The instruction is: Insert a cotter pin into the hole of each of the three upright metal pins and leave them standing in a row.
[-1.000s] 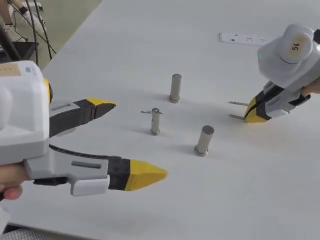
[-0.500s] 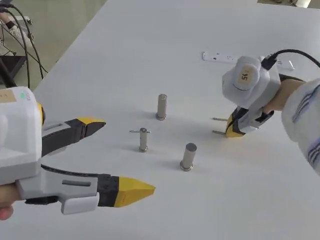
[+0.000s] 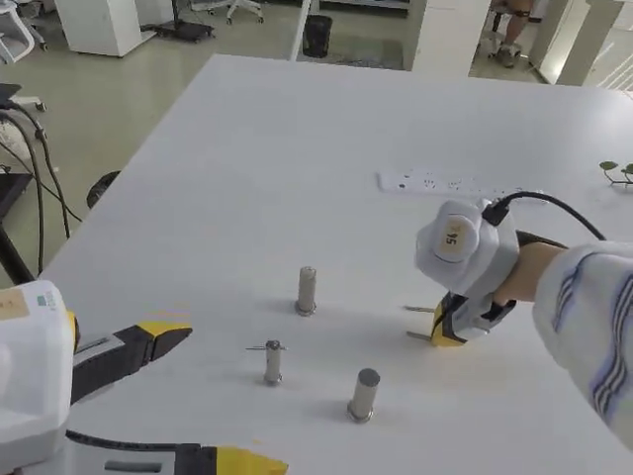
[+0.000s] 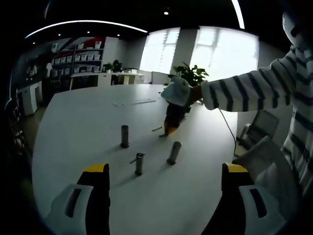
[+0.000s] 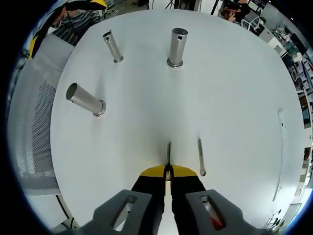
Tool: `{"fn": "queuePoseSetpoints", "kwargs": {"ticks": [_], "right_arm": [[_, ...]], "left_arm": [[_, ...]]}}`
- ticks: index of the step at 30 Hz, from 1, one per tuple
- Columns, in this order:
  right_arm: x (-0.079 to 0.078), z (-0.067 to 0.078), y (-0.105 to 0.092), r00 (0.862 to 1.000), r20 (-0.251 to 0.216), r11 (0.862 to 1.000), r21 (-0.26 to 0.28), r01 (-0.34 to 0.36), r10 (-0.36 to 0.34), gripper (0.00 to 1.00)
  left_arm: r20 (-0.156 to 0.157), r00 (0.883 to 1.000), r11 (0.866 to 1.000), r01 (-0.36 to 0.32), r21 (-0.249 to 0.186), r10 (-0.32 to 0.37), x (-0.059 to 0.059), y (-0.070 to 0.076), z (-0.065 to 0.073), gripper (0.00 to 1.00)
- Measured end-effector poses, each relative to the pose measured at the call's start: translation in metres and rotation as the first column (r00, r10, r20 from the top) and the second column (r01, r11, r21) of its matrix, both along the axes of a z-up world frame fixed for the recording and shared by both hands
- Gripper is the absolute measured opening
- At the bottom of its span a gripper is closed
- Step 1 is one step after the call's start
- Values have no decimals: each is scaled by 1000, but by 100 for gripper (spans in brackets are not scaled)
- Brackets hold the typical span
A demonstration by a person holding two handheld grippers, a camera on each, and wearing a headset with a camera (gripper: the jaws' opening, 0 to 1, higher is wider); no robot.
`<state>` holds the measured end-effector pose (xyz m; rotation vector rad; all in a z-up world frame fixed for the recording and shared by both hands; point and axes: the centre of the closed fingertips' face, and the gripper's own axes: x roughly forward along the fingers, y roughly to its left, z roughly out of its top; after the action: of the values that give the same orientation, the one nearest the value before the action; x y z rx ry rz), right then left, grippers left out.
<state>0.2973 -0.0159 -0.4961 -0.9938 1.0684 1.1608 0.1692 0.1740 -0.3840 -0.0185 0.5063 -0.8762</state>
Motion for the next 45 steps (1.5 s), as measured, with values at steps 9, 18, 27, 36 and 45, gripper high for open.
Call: {"fn": "queuePoseSetpoints", "kwargs": {"ticks": [9,18,27,36,45], "right_arm": [[4,-2,0,1000,10,1000,8,16,-16,0],[7,-3,0,999,21,999,25,45,-45,0],[5,-4,1,999,50,1000,-8,15,-14,0],[4,2,2,998,60,999,16,30,-31,0],[8,35,3,987,157,998,57,19,-28,0]], "left_arm": [[1,999,999,54,9,-54,7,0,-12,94],[12,994,994,112,6,-112,12,-6,-11,94],[34,992,993,118,-3,-117,17,-12,-8,94],[44,992,993,121,-4,-121,19,-14,-7,94],[58,993,994,107,-24,-106,22,-16,1,89]]}}
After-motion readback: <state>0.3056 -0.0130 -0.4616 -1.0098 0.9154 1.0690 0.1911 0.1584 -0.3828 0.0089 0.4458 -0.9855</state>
